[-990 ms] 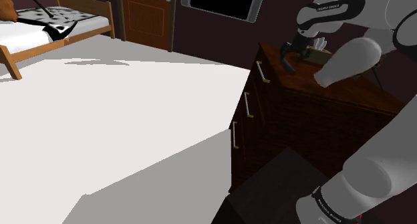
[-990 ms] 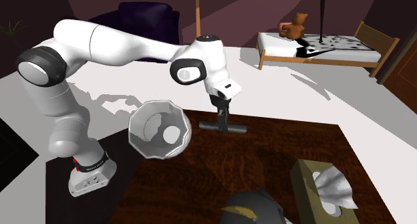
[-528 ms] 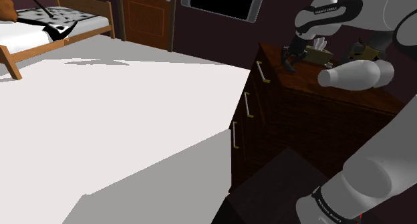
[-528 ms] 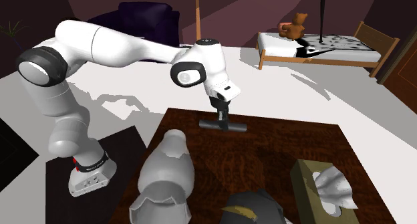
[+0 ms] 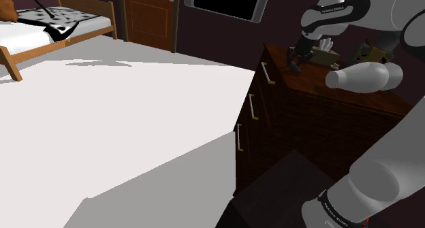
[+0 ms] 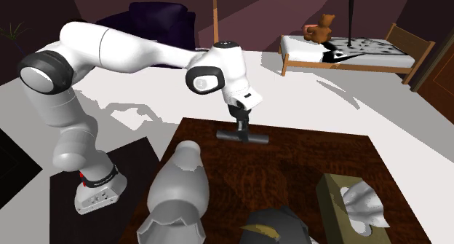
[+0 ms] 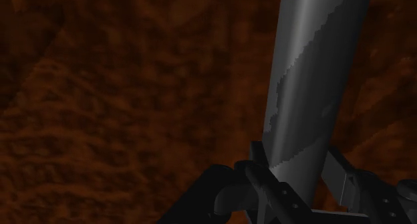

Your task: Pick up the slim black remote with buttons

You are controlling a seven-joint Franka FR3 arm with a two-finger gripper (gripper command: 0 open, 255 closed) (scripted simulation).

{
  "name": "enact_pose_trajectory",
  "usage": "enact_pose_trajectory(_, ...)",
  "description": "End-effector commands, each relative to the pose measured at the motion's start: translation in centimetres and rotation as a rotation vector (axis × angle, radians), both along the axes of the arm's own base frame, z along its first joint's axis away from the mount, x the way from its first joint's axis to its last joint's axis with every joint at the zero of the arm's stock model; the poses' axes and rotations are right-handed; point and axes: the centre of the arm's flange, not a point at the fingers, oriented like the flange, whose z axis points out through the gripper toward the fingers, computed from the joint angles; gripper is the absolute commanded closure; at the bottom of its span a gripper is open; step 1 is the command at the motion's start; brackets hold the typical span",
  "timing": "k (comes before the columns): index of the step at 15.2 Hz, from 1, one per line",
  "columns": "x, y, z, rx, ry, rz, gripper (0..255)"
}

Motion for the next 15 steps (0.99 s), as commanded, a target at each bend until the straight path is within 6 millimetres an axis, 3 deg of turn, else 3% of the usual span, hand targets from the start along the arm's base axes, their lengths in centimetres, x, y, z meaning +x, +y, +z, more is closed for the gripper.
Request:
enact_pose_trajectory(1, -0.1, -0.1, 0.8, 0.001, 0.003, -0.001, 255)
enact_pose_trajectory(13, 0.0, -0.1, 7.1, 0.001, 0.003, -0.001, 255)
enact_pose_trajectory(15, 0.0, -0.1, 7.2, 0.001, 0.003, -0.001, 255)
